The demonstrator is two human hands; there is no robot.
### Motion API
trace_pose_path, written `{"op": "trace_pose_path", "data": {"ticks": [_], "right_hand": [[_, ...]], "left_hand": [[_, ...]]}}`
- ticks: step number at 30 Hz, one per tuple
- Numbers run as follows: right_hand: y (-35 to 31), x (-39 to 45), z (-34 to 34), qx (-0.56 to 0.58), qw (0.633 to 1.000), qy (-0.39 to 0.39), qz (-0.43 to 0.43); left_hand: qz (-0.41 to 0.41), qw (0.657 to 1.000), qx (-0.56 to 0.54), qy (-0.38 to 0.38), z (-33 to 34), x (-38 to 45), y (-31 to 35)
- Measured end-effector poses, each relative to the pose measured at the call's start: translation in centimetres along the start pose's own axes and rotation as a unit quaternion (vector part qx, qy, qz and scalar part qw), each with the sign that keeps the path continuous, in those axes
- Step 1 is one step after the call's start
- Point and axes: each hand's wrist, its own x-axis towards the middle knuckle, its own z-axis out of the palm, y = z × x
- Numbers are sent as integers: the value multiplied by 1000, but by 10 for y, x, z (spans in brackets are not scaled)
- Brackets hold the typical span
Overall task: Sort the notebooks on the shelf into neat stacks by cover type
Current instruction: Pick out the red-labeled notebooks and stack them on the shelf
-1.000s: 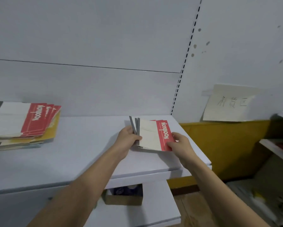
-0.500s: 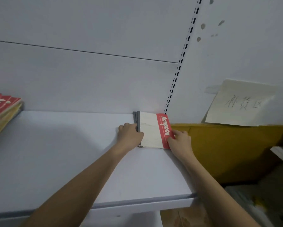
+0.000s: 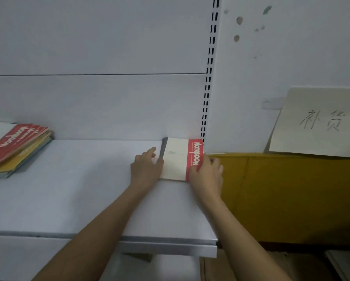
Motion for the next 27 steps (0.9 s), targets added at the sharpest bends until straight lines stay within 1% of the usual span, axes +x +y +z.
{"op": "trace_pose_path", "data": {"ticks": [3, 4, 5, 6, 8, 10, 11, 13, 19, 22, 27], "right_hand": [[-1, -2, -7, -60, 992, 57, -93], [-6, -1, -10, -57, 989, 64, -124], [-12, -1, -14, -41, 986, 53, -154], [-23, -1, -17, -21, 983, 26, -181], [-48, -3, -18, -4, 973, -65, -223], [-78, -7, -17, -43, 955, -153, -251], [-93, -12, -14, -67, 945, -182, -262], [-120, -23, -8, -101, 931, -213, -279], [-204, -69, 35, -144, 903, -255, -313], [-251, -97, 69, -149, 900, -258, -318], [-314, -141, 120, -130, 903, -256, -319]], "left_hand": [[7, 996, 92, -6, -14, -20, -10], [7, 993, 117, -8, -22, -26, -15], [7, 990, 142, -10, -32, -31, -19], [9, 986, 167, -13, -42, -35, -23], [8, 979, 201, -14, -67, -40, -29], [-5, 978, 210, -3, -96, -39, -36], [-12, 978, 210, 5, -112, -39, -40], [-25, 977, 210, 14, -145, -40, -53], [-51, 983, 174, 32, -247, -52, -126], [-50, 982, 173, 53, -292, -63, -171], [-58, 984, 155, 61, -350, -75, -246]]}}
